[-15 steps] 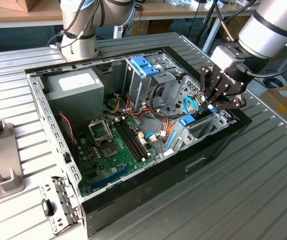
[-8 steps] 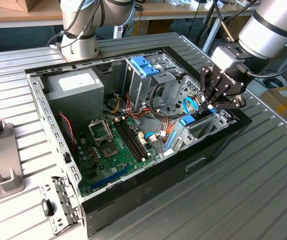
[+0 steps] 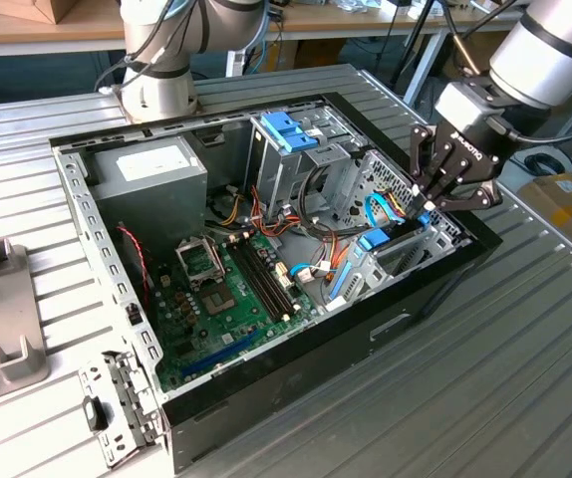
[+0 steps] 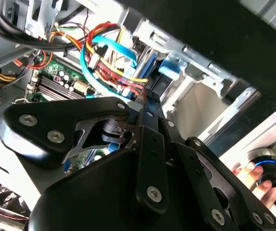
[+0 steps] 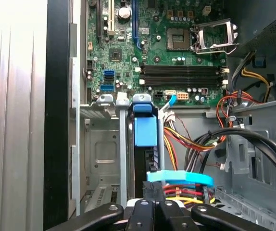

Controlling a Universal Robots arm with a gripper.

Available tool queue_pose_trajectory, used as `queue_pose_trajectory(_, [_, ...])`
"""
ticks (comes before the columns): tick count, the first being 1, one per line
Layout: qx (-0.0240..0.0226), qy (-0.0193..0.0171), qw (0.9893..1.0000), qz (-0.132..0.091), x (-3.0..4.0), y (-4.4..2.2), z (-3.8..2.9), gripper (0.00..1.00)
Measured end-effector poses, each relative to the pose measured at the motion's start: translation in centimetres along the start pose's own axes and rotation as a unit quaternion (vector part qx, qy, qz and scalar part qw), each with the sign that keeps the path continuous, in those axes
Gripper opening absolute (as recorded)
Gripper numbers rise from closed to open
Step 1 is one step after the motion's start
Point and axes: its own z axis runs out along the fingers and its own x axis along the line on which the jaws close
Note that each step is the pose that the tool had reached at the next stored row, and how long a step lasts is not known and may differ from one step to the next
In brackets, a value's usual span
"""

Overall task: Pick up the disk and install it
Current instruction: 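Insert the second disk wire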

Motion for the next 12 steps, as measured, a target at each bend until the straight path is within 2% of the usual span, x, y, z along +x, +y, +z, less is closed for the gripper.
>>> queue_pose_trajectory(3, [-0.0018,0.0,1.0,0.0,-0.01,-0.66,-0.07,0.1])
queue_pose_trajectory(12, [-0.004,0.0001,1.0,0.0,-0.05,-1.82,-0.61,0.1])
